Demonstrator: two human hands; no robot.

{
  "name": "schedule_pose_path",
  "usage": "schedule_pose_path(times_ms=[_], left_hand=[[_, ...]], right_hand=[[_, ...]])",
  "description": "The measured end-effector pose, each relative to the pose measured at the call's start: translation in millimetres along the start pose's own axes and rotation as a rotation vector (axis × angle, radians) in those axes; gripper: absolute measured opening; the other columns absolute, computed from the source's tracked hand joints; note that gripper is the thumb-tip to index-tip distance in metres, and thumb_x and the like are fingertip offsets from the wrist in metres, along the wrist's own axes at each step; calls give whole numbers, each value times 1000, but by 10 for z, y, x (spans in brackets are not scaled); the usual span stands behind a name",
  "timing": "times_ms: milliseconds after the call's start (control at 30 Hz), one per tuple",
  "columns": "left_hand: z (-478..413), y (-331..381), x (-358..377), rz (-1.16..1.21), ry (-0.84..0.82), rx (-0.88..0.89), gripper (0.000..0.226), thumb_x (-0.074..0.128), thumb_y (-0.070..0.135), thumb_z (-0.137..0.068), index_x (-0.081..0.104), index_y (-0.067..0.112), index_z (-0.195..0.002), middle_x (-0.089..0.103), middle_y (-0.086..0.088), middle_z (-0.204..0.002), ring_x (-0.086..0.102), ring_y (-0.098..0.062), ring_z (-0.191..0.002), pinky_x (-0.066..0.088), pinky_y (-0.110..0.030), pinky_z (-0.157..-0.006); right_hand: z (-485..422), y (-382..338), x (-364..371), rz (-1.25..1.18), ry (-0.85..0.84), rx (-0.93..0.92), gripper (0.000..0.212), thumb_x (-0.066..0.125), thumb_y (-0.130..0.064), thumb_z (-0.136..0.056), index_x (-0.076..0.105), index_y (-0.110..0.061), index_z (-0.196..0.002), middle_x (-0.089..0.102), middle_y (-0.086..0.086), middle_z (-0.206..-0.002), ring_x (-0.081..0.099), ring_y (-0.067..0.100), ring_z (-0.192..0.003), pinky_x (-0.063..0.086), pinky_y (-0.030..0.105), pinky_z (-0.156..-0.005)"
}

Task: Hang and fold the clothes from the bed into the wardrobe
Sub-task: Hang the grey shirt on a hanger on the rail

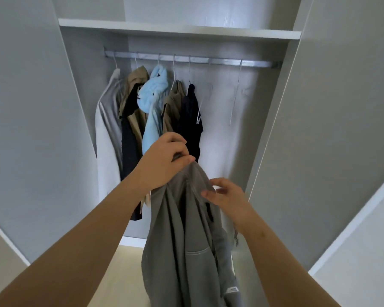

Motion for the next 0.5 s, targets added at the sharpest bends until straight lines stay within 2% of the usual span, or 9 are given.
schedule_pose_path(times_ms=[67,133,200,233,333,400,500], left_hand=[[-180,-95,-46,31,34,29,13,65,16,-85,67,4,-79,47,3,-105,46,-3,-89,26,4,-79],[-366,-241,-112,43,54,45,14,64,15,-85,67,2,-81,48,3,-103,45,-1,-88,27,4,-79],[-558,-467,-212,54,79,37,16,63,14,-86,66,-1,-82,56,-2,-94,48,-5,-85,30,2,-76],[-645,-606,-269,71,94,14,18,62,15,-87,64,-2,-81,59,-5,-85,49,-5,-77,32,1,-71],[-852,-1072,-372,101,112,-81,20,58,21,-90,57,7,-76,53,2,-64,48,1,-60,36,-4,-59],[-975,-1373,-364,43,73,-120,21,55,24,-91,52,13,-73,50,6,-62,47,-1,-58,36,-5,-58],[-1121,-1798,-298,-8,-33,-153,26,60,30,-88,47,23,-67,48,7,-63,45,-1,-57,36,-8,-58]], right_hand=[[-226,36,79,111,-4,-11,16,70,-17,-80,65,-31,-78,62,-19,-77,57,3,-74,44,11,-65],[-482,66,147,132,26,-16,19,66,-17,-83,66,-32,-71,64,-19,-70,58,-1,-65,45,12,-61],[-765,92,254,160,17,3,23,63,-17,-84,65,-32,-68,64,-18,-67,57,-3,-61,43,15,-60],[-908,112,328,174,-9,26,23,61,-16,-85,64,-30,-66,63,-17,-65,57,-1,-61,43,17,-61],[-1303,183,489,159,-24,112,27,56,-19,-90,59,-16,-63,54,-8,-56,48,8,-54,38,19,-56],[-1538,171,504,142,45,143,28,50,-22,-94,57,-8,-70,51,-1,-59,43,11,-54,34,21,-54],[-1833,52,399,47,210,100,32,44,-21,-97,60,1,-81,57,7,-73,50,17,-67,39,26,-63]])
Point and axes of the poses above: each hand's wrist, its own z-axis away from the middle knuckle, its own x-axis out of the palm, y = z × x, the point moved 9 cm from there along -z, towards the middle knuckle
